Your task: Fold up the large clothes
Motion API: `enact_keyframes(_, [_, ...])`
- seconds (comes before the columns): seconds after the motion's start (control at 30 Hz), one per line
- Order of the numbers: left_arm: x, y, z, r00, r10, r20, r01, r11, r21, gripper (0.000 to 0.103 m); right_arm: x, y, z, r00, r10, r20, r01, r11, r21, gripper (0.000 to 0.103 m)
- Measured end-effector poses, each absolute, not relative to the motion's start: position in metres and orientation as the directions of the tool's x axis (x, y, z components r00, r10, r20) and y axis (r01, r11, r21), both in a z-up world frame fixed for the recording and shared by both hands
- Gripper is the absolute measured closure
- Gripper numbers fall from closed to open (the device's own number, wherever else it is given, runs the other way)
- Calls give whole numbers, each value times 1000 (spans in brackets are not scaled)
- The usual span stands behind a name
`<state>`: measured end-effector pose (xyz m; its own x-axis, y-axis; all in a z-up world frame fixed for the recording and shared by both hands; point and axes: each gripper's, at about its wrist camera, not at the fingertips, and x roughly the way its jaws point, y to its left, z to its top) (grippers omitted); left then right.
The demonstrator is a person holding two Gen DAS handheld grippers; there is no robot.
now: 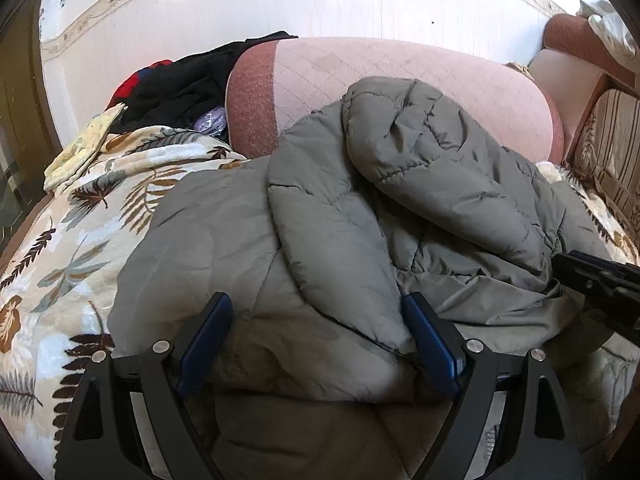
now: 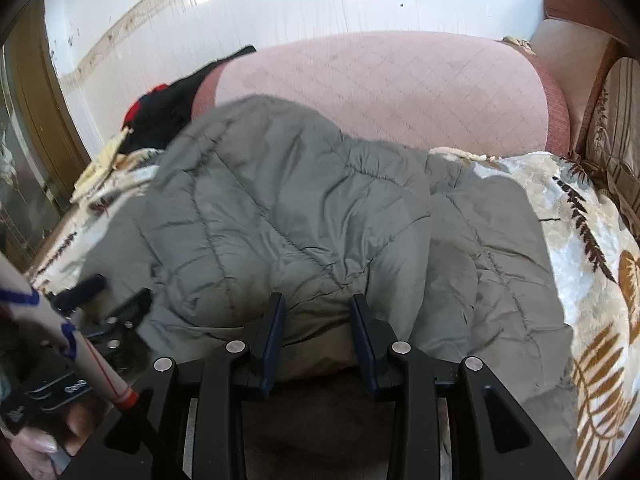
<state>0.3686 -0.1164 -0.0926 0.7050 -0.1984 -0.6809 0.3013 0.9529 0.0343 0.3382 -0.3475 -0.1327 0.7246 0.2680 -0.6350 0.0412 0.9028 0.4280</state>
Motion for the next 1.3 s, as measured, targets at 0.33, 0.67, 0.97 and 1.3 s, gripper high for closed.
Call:
enact_keyframes(0.33, [340,-108,-62,720,-210,-662,298,954,22,16,284,-334,-118,712,279,-644,48,896,441,65])
enact_keyframes(0.67, [246,-91,-59,754,-176,-633,333,933,137,16,170,-313,-123,681,280,-677,36,910,412,61])
enact_keyframes(0.97, [159,-47,-84,685,-165,-710,333,937,103,16,100,-308,-143,648,291,-704,58,902,427,60])
enact_keyframes(1.3, [131,-12,-116,629,-104,-770,269,959,90,16,71,-290,-154,632,296,-717,51,907,419,52])
